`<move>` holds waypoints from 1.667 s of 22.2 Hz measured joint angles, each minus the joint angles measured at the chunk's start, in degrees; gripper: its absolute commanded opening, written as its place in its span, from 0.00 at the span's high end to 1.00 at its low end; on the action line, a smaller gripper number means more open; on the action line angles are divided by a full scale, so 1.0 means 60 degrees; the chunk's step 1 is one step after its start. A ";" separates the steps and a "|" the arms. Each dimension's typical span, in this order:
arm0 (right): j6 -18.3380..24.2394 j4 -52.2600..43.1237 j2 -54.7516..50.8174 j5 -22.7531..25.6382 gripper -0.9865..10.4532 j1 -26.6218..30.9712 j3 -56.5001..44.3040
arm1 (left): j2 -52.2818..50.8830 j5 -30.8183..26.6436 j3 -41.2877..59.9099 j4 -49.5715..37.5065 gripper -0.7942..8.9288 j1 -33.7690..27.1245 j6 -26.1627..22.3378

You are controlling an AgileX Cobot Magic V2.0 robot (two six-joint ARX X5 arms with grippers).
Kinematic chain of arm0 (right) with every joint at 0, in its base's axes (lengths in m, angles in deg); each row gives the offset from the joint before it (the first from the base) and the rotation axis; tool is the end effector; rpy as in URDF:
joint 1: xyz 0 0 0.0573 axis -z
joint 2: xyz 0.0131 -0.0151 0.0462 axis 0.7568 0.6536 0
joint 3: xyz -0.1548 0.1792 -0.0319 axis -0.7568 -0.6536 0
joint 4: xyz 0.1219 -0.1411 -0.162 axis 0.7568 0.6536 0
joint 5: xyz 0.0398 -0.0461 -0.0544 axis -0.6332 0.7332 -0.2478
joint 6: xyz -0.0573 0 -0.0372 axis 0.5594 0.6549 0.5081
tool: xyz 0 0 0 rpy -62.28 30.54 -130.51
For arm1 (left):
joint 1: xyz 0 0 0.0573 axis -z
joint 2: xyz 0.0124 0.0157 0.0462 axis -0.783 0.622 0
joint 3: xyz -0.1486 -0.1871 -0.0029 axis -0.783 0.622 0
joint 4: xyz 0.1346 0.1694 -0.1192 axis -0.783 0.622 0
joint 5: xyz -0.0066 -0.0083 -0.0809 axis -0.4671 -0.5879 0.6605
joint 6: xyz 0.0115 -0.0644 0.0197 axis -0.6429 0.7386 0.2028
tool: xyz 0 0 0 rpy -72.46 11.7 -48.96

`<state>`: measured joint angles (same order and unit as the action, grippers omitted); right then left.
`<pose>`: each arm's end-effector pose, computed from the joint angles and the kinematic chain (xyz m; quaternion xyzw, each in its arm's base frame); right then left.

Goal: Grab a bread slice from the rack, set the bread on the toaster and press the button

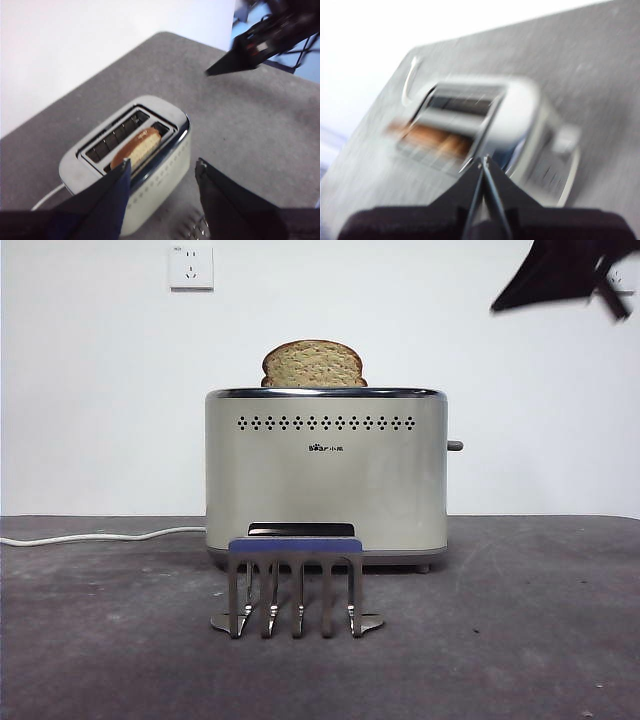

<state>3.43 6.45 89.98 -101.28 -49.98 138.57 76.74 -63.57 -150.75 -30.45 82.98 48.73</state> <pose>0.3200 0.0392 0.3150 0.1620 0.2920 0.3379 0.8799 0.2012 -0.1341 0.4573 0.1303 0.1932 -0.3708 0.8990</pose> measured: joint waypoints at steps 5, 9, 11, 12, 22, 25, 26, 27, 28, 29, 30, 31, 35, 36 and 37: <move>0.1308 0.2805 -0.1923 -0.0007 0.92 -0.0295 0.0000 | 0.0000 0.0000 0.0000 0.0703 0.69 0.0000 0.0000; 0.2189 0.4441 -0.2943 -0.0011 0.92 -0.0477 0.0000 | 0.0000 0.0004 0.0000 0.1330 0.69 0.0000 0.0000; 0.2514 0.5096 -0.3322 0.0000 0.92 -0.0521 0.0000 | 0.0000 0.0004 0.0004 0.1494 0.69 0.0000 0.0000; 0.2656 0.5402 -0.3483 0.0004 0.92 -0.0546 0.0000 | 0.0000 0.0007 0.0000 0.1563 0.69 0.0000 0.0000; 0.3450 0.6750 -0.4109 0.0004 0.92 -0.0554 0.0000 | 0.0000 0.0590 0.0000 0.2317 0.93 0.0000 0.0000; 0.3483 0.6768 -0.4105 0.0004 0.92 -0.0554 0.0000 | 0.0000 0.0918 0.0000 0.2335 0.93 0.0000 0.0000; 0.3486 0.6772 -0.4105 0.0004 0.92 -0.0554 0.0000 | 0.0000 0.0925 0.0000 0.2346 0.93 0.0000 0.0000; 0.3486 0.6768 -0.4105 0.0004 0.91 -0.0554 0.0000 | 0.0000 0.0922 0.0000 0.2368 0.93 0.0000 0.0000; 0.3486 0.6772 -0.4105 0.0004 0.91 -0.0554 0.0000 | 0.0000 0.0925 0.0000 0.2386 0.92 0.0000 0.0004; 0.3483 0.6768 -0.4105 0.0004 0.91 -0.0554 0.0000 | 0.0000 0.0922 0.0004 0.2397 0.92 0.0000 0.0004; 0.3486 0.6768 -0.4105 0.0004 0.91 -0.0554 0.0000 | 0.0000 0.0922 0.0000 0.2397 0.92 0.0000 0.0004; 0.3483 0.6772 -0.4105 0.0004 0.91 -0.0554 0.0000 | 0.0000 0.0922 0.0004 0.2397 0.92 0.0000 0.0004; 0.3483 0.6768 -0.4105 0.0007 0.91 -0.0554 0.0000 | 0.0000 0.0922 0.0000 0.2397 0.92 0.0000 0.0004; 0.3483 0.6768 -0.4105 0.0004 0.91 -0.0554 0.0000 | 0.0000 0.0922 0.0004 0.2397 0.92 0.0000 0.0004; 0.3483 0.6768 -0.4105 0.0007 0.91 -0.0554 0.0000 | 0.0000 0.0922 0.0000 0.2397 0.92 0.0000 0.0004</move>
<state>24.32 47.06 65.35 -101.24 -53.31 138.57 76.74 -58.04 -150.75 -16.07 82.98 48.75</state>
